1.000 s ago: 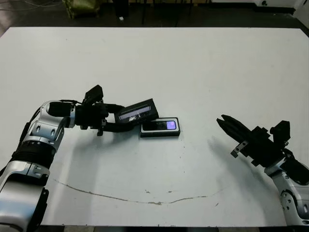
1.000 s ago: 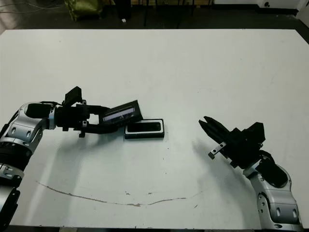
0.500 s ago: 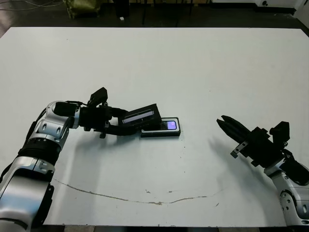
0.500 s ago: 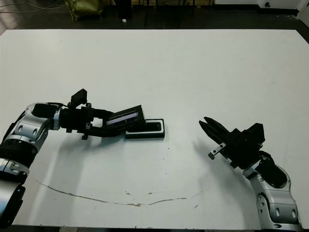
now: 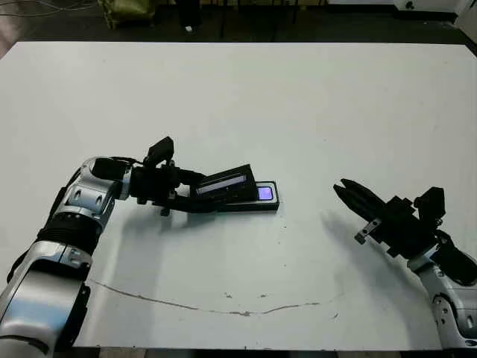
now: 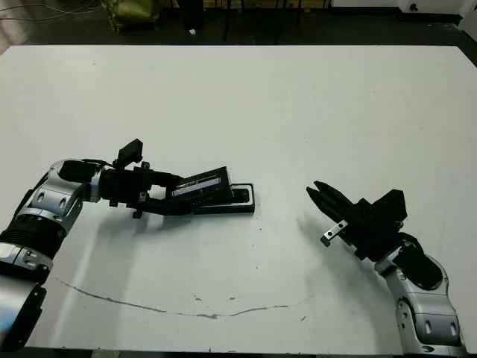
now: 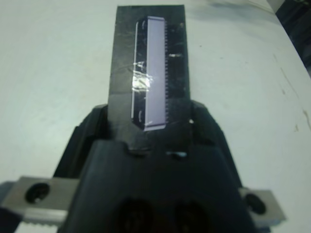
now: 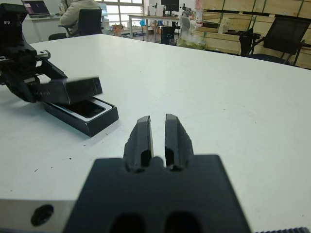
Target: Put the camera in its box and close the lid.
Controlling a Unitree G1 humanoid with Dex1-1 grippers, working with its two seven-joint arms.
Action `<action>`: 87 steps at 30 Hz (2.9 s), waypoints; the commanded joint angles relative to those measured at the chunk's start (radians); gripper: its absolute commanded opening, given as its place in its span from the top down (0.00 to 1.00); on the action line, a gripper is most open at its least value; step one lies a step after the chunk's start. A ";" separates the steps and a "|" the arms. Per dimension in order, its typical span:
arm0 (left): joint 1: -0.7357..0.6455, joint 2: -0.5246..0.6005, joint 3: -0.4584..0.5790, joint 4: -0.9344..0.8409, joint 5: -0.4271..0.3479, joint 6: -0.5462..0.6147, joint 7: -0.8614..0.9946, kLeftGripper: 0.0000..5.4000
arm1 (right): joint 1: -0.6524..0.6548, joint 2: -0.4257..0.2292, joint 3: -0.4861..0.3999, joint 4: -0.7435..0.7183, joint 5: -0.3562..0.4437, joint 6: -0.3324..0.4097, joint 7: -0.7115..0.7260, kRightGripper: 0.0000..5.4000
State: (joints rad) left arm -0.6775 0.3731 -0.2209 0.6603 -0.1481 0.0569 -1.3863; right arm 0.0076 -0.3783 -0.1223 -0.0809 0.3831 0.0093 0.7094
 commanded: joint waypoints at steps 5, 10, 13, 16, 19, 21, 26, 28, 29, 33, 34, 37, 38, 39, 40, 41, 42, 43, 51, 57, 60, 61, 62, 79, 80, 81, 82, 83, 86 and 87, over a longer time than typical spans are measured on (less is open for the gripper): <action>0.062 0.003 -0.036 -0.075 0.035 0.004 0.040 0.56 | 0.025 -0.011 -0.002 -0.038 0.029 0.056 -0.011 1.00; 0.085 0.000 -0.040 -0.112 0.039 0.004 0.076 0.56 | 0.024 -0.010 -0.003 -0.031 0.031 0.061 -0.010 1.00; 0.094 -0.010 -0.038 -0.107 0.038 -0.016 0.100 0.56 | 0.027 -0.004 -0.006 -0.034 0.036 0.059 -0.011 1.00; 0.102 -0.021 -0.036 -0.111 0.042 0.005 0.144 0.56 | 0.030 -0.006 -0.006 -0.041 0.042 0.065 -0.012 1.00; 0.104 -0.031 -0.042 -0.114 0.056 -0.028 0.180 0.56 | 0.031 -0.009 -0.006 -0.037 0.034 0.059 -0.015 1.00; 0.099 -0.035 -0.055 -0.130 0.065 -0.012 0.194 0.56 | 0.034 -0.006 -0.007 -0.043 0.040 0.062 -0.017 1.00; 0.074 -0.044 -0.103 -0.171 0.096 0.027 0.207 0.56 | 0.037 0.000 -0.010 -0.048 0.063 0.070 -0.015 1.00; 0.057 -0.053 -0.117 -0.156 0.103 0.020 0.204 0.56 | 0.039 -0.005 -0.009 -0.055 0.065 0.081 -0.021 1.00; 0.044 -0.058 -0.127 -0.144 0.112 0.018 0.199 0.56 | 0.039 -0.006 -0.009 -0.053 0.063 0.072 -0.017 1.00; -0.005 -0.074 -0.167 -0.088 0.156 -0.028 0.187 0.56 | 0.044 -0.006 -0.007 -0.063 0.054 0.066 -0.024 1.00; -0.020 -0.078 -0.178 -0.070 0.168 -0.040 0.184 0.56 | 0.046 -0.007 -0.006 -0.068 0.048 0.069 -0.032 1.00; -0.065 -0.093 -0.202 -0.024 0.190 -0.032 0.167 0.56 | 0.051 -0.009 -0.004 -0.087 0.046 0.082 -0.046 1.00; -0.079 -0.099 -0.207 -0.009 0.195 -0.038 0.164 0.56 | 0.052 -0.008 -0.004 -0.086 0.048 0.081 -0.044 1.00; -0.089 -0.104 -0.210 0.003 0.199 -0.045 0.162 0.56 | 0.053 -0.007 -0.004 -0.083 0.047 0.075 -0.043 1.00; -0.102 -0.108 -0.216 0.016 0.208 -0.054 0.163 0.56 | 0.052 -0.007 -0.004 -0.077 0.045 0.072 -0.041 1.00; -0.113 -0.112 -0.222 0.026 0.218 -0.064 0.165 0.56 | 0.050 -0.006 -0.005 -0.070 0.048 0.071 -0.036 1.00; -0.123 -0.115 -0.227 0.035 0.225 -0.072 0.167 0.56 | 0.049 -0.005 -0.006 -0.065 0.047 0.066 -0.034 1.00; -0.131 -0.117 -0.230 0.044 0.231 -0.084 0.169 0.57 | 0.048 -0.005 -0.006 -0.061 0.046 0.064 -0.032 1.00; -0.173 -0.137 -0.243 0.105 0.257 -0.131 0.180 0.57 | 0.056 -0.007 -0.006 -0.072 0.044 0.074 -0.038 1.00; -0.199 -0.159 -0.246 0.144 0.254 -0.130 0.159 0.57 | 0.060 -0.001 -0.004 -0.070 0.046 0.072 -0.039 1.00; -0.211 -0.164 -0.255 0.145 0.266 -0.140 0.147 0.57 | 0.066 -0.001 -0.002 -0.083 0.041 0.080 -0.051 1.00; -0.214 -0.165 -0.257 0.146 0.269 -0.139 0.142 0.57 | 0.068 -0.001 -0.002 -0.087 0.040 0.079 -0.054 1.00; -0.217 -0.166 -0.258 0.147 0.269 -0.137 0.135 0.57 | 0.071 0.000 -0.002 -0.092 0.042 0.086 -0.060 1.00; -0.216 -0.180 -0.271 0.186 0.279 -0.156 0.093 0.36 | 0.081 -0.008 0.004 -0.112 0.026 0.102 -0.081 1.00; -0.215 -0.182 -0.271 0.192 0.279 -0.162 0.091 0.31 | 0.081 -0.006 0.004 -0.111 0.028 0.103 -0.080 1.00; -0.215 -0.183 -0.270 0.197 0.279 -0.164 0.089 0.27 | 0.080 -0.005 0.003 -0.108 0.032 0.104 -0.079 1.00; -0.216 -0.185 -0.269 0.200 0.279 -0.155 0.085 0.22 | 0.079 -0.003 0.002 -0.106 0.038 0.107 -0.076 1.00; -0.217 -0.185 -0.272 0.200 0.284 -0.148 0.085 0.18 | 0.078 -0.002 0.002 -0.102 0.037 0.104 -0.075 1.00; -0.215 -0.179 -0.287 0.183 0.301 -0.141 0.091 0.05 | 0.077 -0.002 0.003 -0.100 0.039 0.102 -0.071 1.00; -0.214 -0.176 -0.292 0.178 0.305 -0.137 0.090 0.01 | 0.076 -0.001 0.002 -0.101 0.043 0.105 -0.070 1.00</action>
State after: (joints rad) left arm -0.9317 0.1910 -0.4745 0.8236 0.0957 -0.1009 -1.2921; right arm 0.0743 -0.3774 -0.1209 -0.1904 0.4230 0.0927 0.6374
